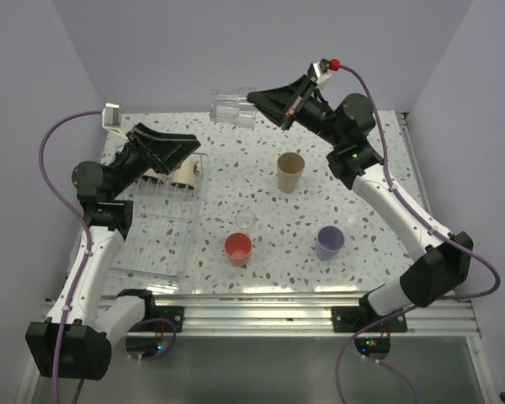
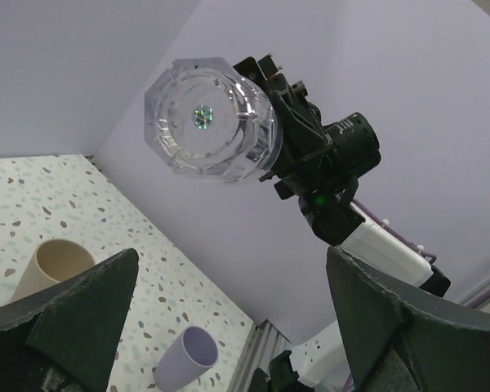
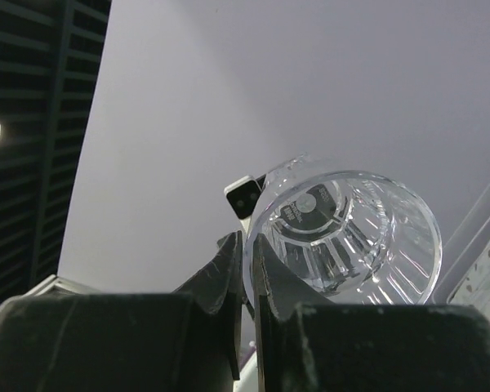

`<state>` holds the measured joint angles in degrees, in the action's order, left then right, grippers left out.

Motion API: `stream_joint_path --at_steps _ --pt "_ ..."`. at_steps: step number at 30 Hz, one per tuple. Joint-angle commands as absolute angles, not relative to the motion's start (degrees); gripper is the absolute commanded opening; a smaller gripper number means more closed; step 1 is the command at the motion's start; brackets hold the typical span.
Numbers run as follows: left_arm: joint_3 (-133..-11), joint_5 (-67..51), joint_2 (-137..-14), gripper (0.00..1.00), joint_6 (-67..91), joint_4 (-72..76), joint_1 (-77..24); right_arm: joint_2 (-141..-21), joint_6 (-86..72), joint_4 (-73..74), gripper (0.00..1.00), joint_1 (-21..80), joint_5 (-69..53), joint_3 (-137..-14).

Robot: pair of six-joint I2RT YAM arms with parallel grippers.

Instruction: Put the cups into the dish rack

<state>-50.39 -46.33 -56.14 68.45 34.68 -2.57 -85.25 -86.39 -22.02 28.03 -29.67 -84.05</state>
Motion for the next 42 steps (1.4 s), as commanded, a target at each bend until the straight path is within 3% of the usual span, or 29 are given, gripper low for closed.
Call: stream_joint_path --at_steps 1,15,18,19,25,27,28,31,33,34,35,38,40,42 --pt "-53.96 -48.34 -57.83 1.00 70.58 41.22 -2.11 -84.90 -89.83 -29.71 0.00 30.84 -31.20 -85.60" --pt "-61.34 -49.83 -61.35 1.00 66.36 34.90 -2.02 -88.42 -88.07 -28.57 0.00 35.86 -31.29 -87.71" --pt "-63.10 -50.62 -61.87 0.94 65.31 32.62 -2.02 -89.12 -87.98 -28.92 0.00 35.95 -30.85 -88.06" --pt "-63.45 -50.80 -62.05 0.84 64.87 31.82 -2.11 -89.21 -87.98 -29.00 0.00 35.95 -30.85 -88.33" --pt "-65.56 -51.15 -62.84 0.60 62.67 27.60 -2.11 -91.40 -88.42 -29.00 0.00 36.12 -31.46 -90.53" --pt "-66.27 -50.80 -63.45 0.44 61.79 25.94 -2.11 -91.76 -88.42 -28.74 0.00 36.21 -32.34 -90.79" --pt "-67.14 -50.63 -63.81 0.24 61.35 25.06 -2.02 -91.67 -88.33 -28.65 0.00 36.12 -32.60 -90.70" --pt "-69.33 -49.66 -64.33 0.04 58.72 19.88 -1.93 -91.50 -87.02 -27.17 0.00 36.21 -34.10 -90.00" --pt "-71.53 -48.52 -64.42 0.00 55.30 13.65 -1.67 -91.41 -83.77 -22.87 0.00 36.21 -35.77 -90.00" --pt "-72.59 -47.73 -64.60 0.00 53.54 10.49 -1.67 -90.97 -82.54 -19.55 0.06 36.21 -36.21 -89.83" --pt "-73.55 -46.33 -64.60 0.00 51.70 4.37 -1.50 -90.62 -81.05 -17.60 0.39 36.21 -36.38 -89.48" --pt "-77.25 -42.03 -64.34 0.00 42.31 -8.99 -1.14 -88.60 -72.19 -8.48 0.76 36.04 -35.78 -88.77" --pt "-79.61 -39.30 -63.81 0.00 38.86 -15.08 -0.97 -87.72 -68.84 -3.71 0.87 35.42 -34.72 -89.03" --pt "-82.25 -33.77 -63.55 0.00 33.50 -24.67 -0.88 -86.40 -64.53 1.74 0.91 34.37 -34.28 -89.12"
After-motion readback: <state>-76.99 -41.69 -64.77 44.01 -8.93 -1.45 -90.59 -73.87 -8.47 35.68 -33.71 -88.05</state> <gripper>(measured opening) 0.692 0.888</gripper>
